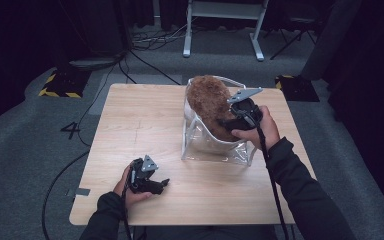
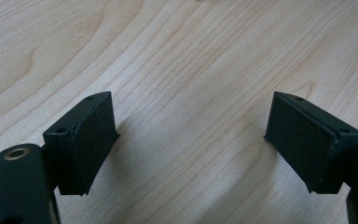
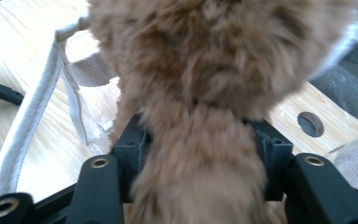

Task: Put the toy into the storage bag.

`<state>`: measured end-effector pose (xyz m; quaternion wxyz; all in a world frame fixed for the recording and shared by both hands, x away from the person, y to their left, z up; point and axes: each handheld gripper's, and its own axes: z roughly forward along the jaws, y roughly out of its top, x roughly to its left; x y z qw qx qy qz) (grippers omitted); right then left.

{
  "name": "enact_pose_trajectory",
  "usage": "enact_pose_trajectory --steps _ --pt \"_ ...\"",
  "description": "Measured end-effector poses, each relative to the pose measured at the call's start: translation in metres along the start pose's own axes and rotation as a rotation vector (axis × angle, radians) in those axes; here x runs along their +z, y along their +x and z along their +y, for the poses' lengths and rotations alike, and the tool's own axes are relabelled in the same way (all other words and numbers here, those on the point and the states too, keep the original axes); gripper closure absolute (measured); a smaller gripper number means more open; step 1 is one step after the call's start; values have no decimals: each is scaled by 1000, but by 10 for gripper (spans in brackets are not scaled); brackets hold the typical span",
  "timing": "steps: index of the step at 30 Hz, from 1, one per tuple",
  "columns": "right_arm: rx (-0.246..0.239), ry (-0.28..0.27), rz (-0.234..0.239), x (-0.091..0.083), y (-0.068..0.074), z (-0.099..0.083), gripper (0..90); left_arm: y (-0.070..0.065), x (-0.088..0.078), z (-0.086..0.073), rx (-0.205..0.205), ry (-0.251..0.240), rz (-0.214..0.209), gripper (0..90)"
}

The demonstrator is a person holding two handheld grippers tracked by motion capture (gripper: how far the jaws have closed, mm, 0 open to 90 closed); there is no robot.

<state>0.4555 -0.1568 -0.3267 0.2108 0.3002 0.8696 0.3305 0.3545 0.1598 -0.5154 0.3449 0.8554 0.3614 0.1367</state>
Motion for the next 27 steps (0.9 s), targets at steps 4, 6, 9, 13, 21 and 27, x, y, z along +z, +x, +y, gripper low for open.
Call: enact_pose_trajectory --steps 4,6,9,13,21,27 --pt "5 1 -32 -3 -2 -2 552 0 0 0 0 0 0 161" --pt "2 20 -23 0 -4 -4 583 0 0 0 0 -1 -1 161" --pt "1 29 -25 2 -6 -6 605 0 0 0 0 -2 -1 161" --pt "2 39 -18 3 -6 -8 620 0 0 0 0 -2 0 161" --pt "-1 38 -18 4 -5 -10 619 0 0 0 0 -1 -1 161" --pt "-7 15 -28 1 -6 -10 599 0 0 0 -1 -1 0 161"
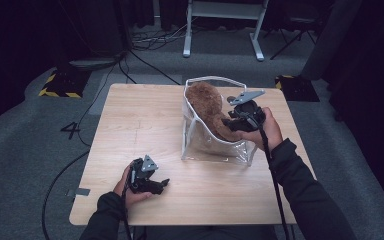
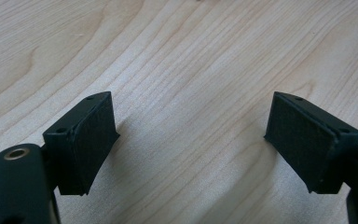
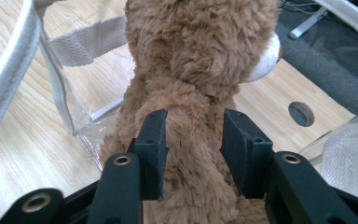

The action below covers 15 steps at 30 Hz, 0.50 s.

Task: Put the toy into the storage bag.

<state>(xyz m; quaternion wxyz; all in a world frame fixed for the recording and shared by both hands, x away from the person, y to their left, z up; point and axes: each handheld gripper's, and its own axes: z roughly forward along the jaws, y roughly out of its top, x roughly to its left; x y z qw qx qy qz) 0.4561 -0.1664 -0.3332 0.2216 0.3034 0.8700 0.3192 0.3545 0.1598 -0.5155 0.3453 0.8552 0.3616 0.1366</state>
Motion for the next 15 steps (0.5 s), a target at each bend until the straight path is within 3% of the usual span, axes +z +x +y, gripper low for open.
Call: enact_pose_trajectory --steps 15 --pt "3 -46 13 -13 -6 -3 602 0 0 0 1 0 0 161"
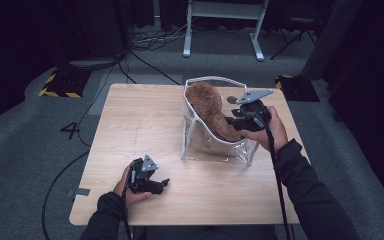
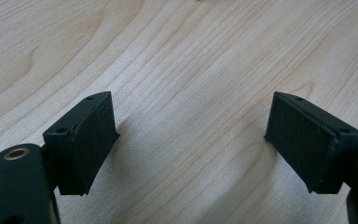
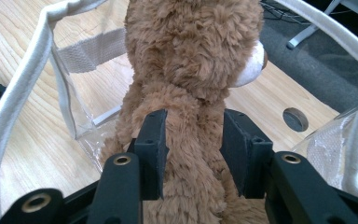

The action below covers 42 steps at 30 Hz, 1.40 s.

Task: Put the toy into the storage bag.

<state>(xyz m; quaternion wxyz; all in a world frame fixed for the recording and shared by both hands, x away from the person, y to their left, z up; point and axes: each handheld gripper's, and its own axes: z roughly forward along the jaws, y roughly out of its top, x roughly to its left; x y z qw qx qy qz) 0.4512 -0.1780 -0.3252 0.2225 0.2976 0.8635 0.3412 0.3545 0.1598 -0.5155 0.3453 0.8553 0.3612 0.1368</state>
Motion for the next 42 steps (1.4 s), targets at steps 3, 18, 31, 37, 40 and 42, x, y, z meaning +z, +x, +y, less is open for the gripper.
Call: enact_pose_trajectory --steps 3,18,31,37,40,42 --pt "-7 -7 8 -2 0 0 598 0 0 0 0 0 0 161" --pt "-22 -38 18 -15 1 -3 547 0 0 0 0 0 0 161" --pt "-20 -69 15 -29 -4 -7 484 0 0 0 -1 0 0 161" --pt "-43 -77 24 -35 -5 -10 491 0 0 0 0 0 0 161" --pt "-37 -83 23 -38 -6 -12 483 0 0 0 0 0 0 161" --pt "-35 -88 23 -40 -7 -13 476 0 0 0 0 0 0 161"
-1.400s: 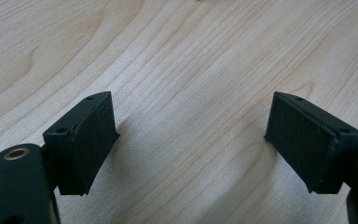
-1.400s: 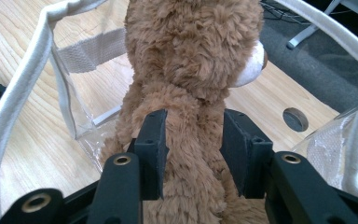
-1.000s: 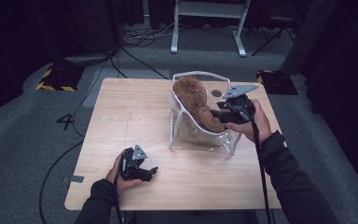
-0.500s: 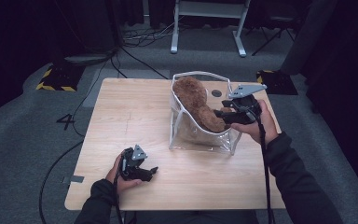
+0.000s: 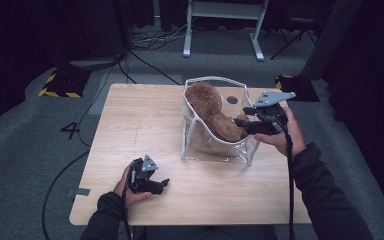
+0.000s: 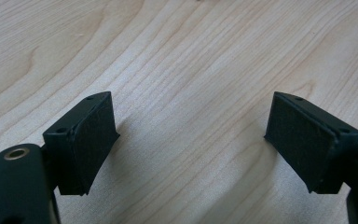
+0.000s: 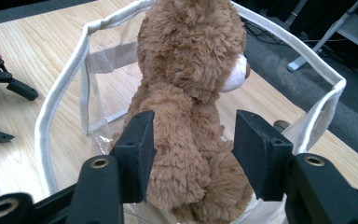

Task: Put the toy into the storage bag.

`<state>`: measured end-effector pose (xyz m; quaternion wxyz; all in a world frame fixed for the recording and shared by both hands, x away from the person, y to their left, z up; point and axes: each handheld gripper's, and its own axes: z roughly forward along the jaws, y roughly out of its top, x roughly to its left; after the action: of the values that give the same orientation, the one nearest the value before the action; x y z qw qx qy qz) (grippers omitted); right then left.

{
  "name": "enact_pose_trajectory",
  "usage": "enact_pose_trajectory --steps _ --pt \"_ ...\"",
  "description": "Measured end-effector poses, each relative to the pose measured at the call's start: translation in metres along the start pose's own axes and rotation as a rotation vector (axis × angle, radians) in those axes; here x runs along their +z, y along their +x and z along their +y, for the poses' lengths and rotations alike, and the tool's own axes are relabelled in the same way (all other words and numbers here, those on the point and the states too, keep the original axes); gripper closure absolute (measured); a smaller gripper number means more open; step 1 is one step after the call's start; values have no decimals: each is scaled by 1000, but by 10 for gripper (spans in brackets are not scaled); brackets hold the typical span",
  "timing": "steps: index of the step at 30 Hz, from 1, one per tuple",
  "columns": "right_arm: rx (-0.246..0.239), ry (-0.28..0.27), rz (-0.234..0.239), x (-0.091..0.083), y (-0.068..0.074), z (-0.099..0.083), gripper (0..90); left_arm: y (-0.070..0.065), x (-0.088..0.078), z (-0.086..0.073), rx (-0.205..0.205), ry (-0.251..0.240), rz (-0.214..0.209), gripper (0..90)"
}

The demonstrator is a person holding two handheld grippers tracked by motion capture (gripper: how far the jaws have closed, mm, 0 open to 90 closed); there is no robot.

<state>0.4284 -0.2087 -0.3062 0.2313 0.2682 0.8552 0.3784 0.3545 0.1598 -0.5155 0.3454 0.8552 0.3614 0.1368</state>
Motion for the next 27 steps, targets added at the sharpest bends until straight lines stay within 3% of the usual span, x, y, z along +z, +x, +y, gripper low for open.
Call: enact_pose_trajectory --steps 27 --pt "16 -51 -26 -31 -12 -18 366 0 0 0 -1 -1 0 161"
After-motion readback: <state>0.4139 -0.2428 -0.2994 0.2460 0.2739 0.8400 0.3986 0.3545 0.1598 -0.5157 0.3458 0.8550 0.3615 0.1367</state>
